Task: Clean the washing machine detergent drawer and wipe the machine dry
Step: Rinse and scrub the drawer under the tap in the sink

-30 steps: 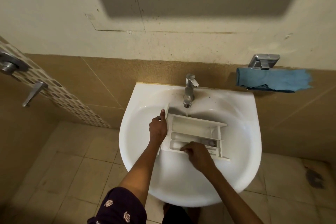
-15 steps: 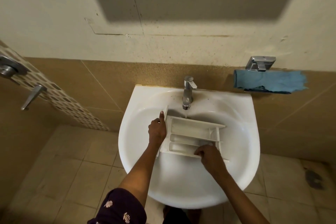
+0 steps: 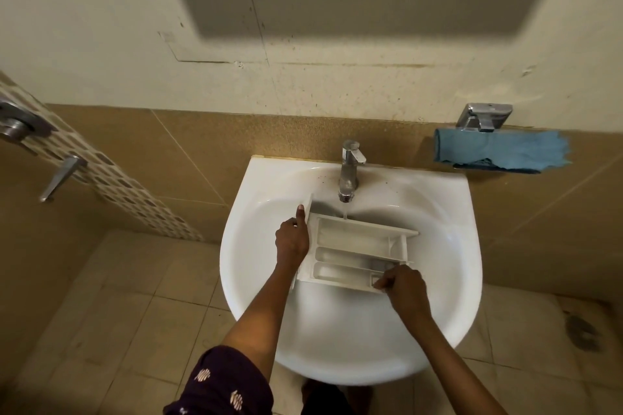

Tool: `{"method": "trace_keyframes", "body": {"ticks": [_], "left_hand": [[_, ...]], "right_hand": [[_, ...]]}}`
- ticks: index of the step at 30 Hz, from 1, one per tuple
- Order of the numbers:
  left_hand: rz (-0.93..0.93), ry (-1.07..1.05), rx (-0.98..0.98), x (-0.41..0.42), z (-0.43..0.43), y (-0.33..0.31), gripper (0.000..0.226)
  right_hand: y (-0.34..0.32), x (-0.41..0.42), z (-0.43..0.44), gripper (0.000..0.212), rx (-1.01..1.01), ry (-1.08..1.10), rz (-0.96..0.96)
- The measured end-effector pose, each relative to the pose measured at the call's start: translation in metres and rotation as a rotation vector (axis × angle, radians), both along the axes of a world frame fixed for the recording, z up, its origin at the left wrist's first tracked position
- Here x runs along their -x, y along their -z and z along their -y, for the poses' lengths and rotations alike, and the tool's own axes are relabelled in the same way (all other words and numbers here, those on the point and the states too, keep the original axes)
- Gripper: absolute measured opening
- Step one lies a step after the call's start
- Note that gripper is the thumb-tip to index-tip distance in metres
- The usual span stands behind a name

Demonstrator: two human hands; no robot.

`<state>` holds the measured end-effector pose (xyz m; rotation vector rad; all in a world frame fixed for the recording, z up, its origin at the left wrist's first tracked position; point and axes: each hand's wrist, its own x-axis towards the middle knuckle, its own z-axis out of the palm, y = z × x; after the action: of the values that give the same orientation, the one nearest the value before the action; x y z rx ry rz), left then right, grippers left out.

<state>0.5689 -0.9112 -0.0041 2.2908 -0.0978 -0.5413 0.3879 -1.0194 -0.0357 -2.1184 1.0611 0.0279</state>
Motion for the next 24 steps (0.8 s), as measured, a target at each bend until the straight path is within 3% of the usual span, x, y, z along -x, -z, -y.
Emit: {"method": "trace_keyframes", "body": {"ticks": [5, 10, 14, 20, 22, 24], "left_hand": [[-0.001, -0.014, -0.001, -0.001, 0.000, 0.000, 0.070], [-0.022, -0.015, 0.005, -0.001, 0.000, 0.002, 0.070], [-0.009, -0.022, 0.014, -0.001, 0.000, 0.001, 0.070], [-0.005, -0.014, 0.011, 0.000, -0.001, 0.000, 0.068], [-0.001, -0.015, 0.019, 0.000, 0.000, 0.000, 0.067], [0.002, -0.018, 0.019, 0.000, 0.000, -0.001, 0.067]], "right_hand": [[-0.006, -0.011, 0.007, 0.011, 0.011, -0.047, -0.135], [-0.005, -0.030, -0.022, 0.021, -0.023, -0.106, -0.042], [-0.003, -0.019, -0.013, 0.021, 0.001, -0.028, -0.048], [-0.019, -0.004, 0.026, 0.026, 0.144, 0.008, -0.415], [-0.026, -0.012, 0.036, 0.021, 0.053, 0.038, -0.297], [-0.034, -0.028, 0.040, 0.017, -0.233, 0.149, 0.045]]}}
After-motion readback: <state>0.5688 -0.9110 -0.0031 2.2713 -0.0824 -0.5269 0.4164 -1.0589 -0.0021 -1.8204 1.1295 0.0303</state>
